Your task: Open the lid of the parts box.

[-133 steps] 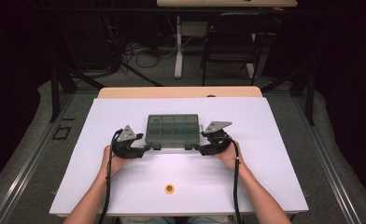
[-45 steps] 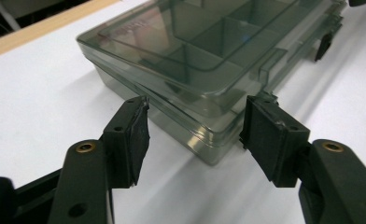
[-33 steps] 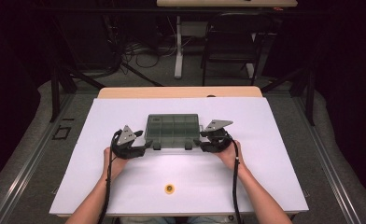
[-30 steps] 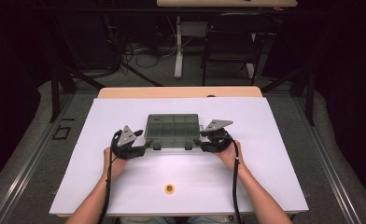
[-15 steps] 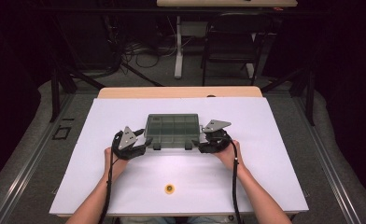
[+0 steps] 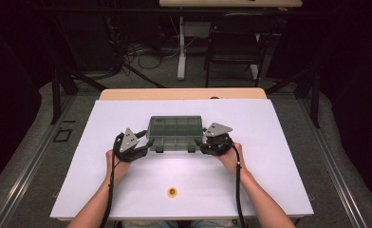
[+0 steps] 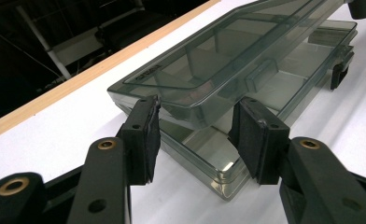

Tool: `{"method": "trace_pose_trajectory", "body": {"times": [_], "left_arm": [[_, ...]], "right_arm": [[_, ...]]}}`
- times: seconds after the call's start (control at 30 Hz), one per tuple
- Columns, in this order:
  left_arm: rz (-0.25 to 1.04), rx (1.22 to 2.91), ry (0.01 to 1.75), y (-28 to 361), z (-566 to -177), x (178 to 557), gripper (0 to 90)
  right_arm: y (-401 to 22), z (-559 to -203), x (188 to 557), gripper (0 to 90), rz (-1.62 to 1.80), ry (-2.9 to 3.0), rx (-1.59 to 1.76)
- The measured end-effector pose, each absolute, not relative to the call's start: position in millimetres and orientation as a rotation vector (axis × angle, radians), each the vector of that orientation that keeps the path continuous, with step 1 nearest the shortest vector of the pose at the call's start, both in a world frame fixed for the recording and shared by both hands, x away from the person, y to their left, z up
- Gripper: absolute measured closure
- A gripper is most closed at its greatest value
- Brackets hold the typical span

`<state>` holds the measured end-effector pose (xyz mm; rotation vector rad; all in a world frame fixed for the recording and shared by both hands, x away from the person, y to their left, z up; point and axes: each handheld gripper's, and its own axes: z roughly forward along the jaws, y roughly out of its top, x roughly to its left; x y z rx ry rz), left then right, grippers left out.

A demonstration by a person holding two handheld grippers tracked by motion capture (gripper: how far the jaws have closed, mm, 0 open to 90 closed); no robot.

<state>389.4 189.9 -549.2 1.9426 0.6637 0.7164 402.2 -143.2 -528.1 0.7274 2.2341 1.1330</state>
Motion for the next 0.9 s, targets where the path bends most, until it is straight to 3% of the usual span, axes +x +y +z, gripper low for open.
{"method": "trace_pose_trajectory", "body": {"times": [0.9], "left_arm": [[0.676,1.861,0.754,189.2,-544.7,395.5,55.8]], "right_arm": [[-141.5,-527.3,400.8,56.8,1.119,2.133,0.773]]}}
